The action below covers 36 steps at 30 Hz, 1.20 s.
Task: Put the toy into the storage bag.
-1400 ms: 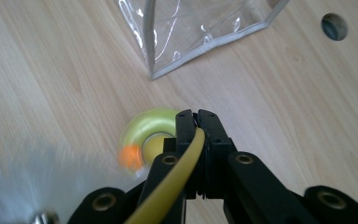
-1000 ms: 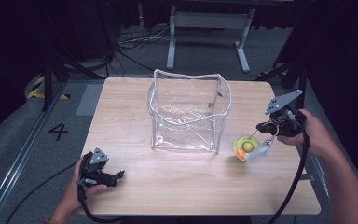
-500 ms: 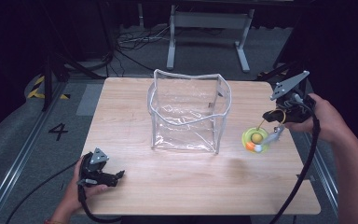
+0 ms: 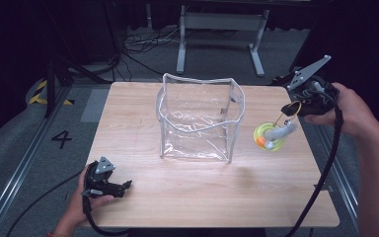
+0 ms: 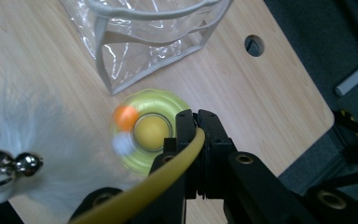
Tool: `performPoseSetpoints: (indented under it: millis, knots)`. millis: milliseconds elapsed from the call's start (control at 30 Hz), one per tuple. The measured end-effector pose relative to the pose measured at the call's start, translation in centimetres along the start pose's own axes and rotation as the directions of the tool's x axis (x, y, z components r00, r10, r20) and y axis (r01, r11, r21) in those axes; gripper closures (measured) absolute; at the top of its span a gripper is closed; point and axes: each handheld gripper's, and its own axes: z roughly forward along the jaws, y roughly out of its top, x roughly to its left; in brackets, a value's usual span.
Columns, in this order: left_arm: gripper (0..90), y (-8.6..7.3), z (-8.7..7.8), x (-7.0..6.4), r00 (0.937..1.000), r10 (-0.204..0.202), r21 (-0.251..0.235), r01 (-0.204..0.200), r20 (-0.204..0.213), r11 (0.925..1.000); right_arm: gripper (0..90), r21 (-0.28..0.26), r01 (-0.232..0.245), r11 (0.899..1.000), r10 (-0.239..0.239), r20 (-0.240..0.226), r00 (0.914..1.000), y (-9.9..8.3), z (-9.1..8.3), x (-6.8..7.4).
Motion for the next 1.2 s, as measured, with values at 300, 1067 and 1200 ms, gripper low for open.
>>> performPoseSetpoints:
  millis: [300, 1067, 1200]
  knots:
    - [1.8, 0.0, 0.0, 0.0, 1.0000, -0.001, 0.003, 0.001, -0.004, 1.0000, 88.7, -0.038, -0.016, 0.999, 0.018, 0.051, 0.9985, 1.3, -3.0, -1.4]
    - [1.8, 0.0, 0.0, 0.0, 1.0000, -0.002, 0.001, 0.002, -0.003, 1.0000, 88.7, -0.036, 0.034, 0.999, -0.031, 0.090, 0.9954, 6.9, -5.7, -1.1]
    - [1.8, 0.0, 0.0, 0.0, 1.0000, -0.002, 0.001, 0.002, -0.001, 1.0000, 88.6, -0.042, 0.043, 0.998, -0.040, 0.087, 0.9954, 7.8, -5.7, -1.0]
